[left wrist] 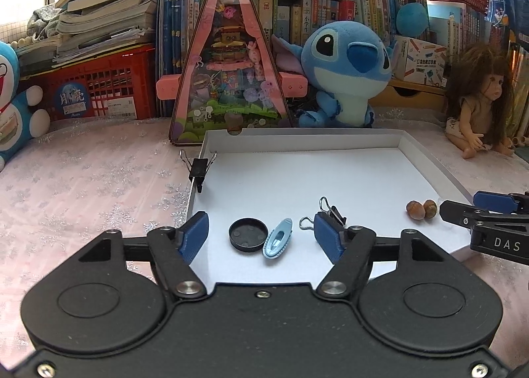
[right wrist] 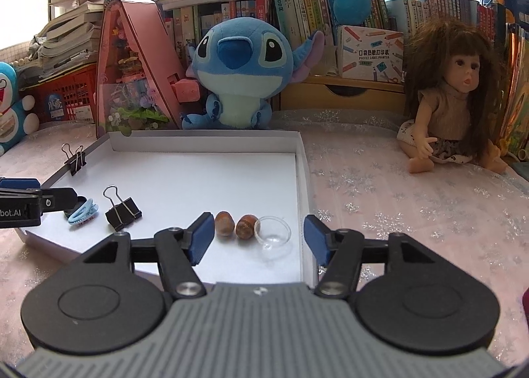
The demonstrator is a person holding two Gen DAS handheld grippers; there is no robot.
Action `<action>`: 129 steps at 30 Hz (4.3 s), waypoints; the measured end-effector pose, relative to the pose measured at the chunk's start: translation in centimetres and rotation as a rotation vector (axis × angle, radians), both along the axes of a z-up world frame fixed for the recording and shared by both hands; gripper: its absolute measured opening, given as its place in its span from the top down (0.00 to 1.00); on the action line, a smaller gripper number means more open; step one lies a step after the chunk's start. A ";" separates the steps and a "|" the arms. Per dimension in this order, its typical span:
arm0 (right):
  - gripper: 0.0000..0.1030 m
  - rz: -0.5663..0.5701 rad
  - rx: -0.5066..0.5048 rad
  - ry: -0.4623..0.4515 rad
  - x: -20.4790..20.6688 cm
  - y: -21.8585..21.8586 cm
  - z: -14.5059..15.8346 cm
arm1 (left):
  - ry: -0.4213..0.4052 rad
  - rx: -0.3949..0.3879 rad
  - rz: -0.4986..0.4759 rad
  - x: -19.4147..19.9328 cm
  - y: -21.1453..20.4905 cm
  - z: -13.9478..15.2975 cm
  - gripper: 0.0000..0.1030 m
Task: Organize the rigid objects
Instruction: 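Withdraw both open tools from the tray toward the light-blue clip and black lid, then grasp the light-blue plastic clip with the left tool while the right tool grasps a black lid, then carry the light-blue clip and black lid into the tray, opening both tools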
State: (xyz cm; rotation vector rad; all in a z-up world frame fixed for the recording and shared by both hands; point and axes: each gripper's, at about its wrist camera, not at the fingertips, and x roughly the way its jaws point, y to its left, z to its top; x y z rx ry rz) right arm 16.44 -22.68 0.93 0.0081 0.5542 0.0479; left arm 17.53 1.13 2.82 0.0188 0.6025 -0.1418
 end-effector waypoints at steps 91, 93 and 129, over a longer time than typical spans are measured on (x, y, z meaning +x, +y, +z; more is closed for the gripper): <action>0.65 0.348 0.093 0.039 -19.0 1.6 -1.1 | 0.044 -0.114 -0.302 -16.4 0.9 -2.0 0.85; 0.65 0.330 0.079 0.034 -18.6 1.7 -1.0 | 0.038 -0.102 -0.293 -16.3 0.8 -1.8 0.85; 0.65 0.097 0.044 -0.109 -6.2 0.9 3.9 | -0.046 -0.050 -0.083 -4.1 2.7 2.7 0.85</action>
